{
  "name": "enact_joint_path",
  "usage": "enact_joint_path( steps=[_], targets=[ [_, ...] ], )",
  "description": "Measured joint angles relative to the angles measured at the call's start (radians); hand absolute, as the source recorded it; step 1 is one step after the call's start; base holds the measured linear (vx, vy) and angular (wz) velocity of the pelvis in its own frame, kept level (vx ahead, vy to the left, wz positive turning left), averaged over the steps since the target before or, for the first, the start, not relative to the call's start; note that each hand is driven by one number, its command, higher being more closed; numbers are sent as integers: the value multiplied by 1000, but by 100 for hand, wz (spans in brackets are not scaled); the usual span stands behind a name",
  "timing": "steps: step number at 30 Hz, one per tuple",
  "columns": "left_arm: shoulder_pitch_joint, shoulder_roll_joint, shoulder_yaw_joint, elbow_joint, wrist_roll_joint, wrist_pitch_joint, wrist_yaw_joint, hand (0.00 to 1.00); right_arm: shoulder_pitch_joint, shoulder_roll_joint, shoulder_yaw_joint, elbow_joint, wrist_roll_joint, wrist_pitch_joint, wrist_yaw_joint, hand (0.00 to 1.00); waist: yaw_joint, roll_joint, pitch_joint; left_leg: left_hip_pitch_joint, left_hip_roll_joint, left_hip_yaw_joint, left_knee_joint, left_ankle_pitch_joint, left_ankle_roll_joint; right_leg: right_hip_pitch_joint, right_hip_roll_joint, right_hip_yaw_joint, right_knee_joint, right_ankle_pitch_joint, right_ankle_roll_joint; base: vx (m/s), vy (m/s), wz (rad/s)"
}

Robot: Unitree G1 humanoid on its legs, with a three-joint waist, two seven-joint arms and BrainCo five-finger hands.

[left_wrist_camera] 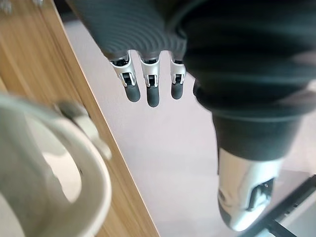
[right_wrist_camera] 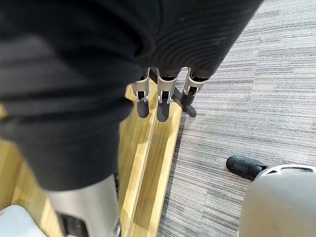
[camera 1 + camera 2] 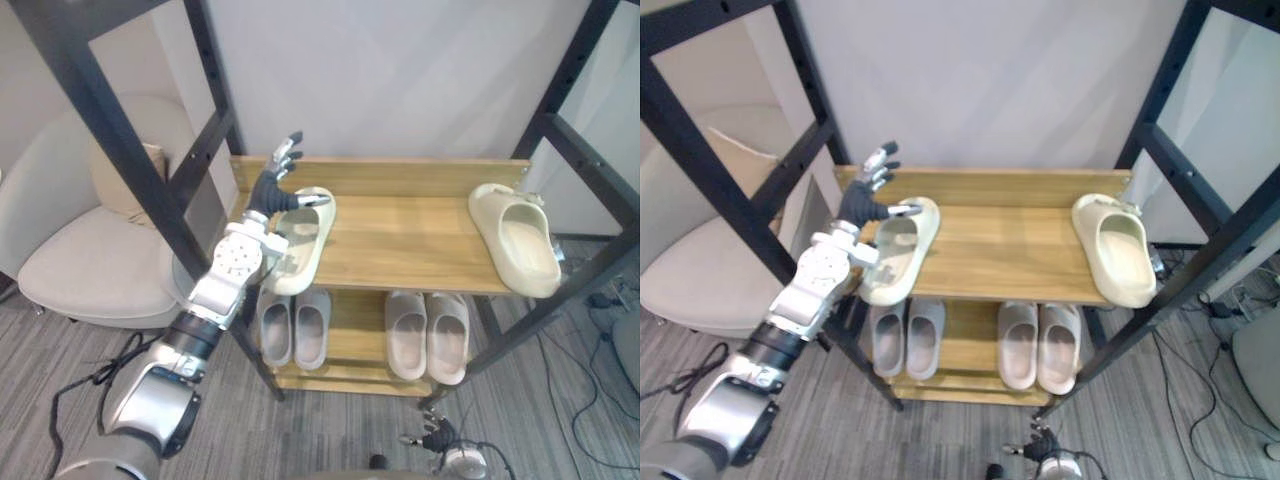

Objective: Organize the slippers on the shoe rack

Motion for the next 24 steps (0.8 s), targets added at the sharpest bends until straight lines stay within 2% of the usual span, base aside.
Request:
enact_joint_path(
  steps=[9,18,24],
  targets=[
    [-36,79,16,39,137,23,-3,0,0,0,-5,0,0,-2,6,0,-3,3,13,0,0,-2,-1,0,0,0,0,0,0,1,0,-8,0,0],
    [-37,106,15,42,317,37,-9,0,-1,-4,-9,-2,-1,-12,7,0,-12,8,26,0,0,0,-2,0,0,-3,1,4,0,1,0,0,0,0],
    [-37,107,15,52,356,39,-9,0,2,-6,-9,-2,-2,-14,7,0,-13,7,27,0,1,1,-2,0,0,-4,1,6,0,1,0,0,0,0]
  ],
)
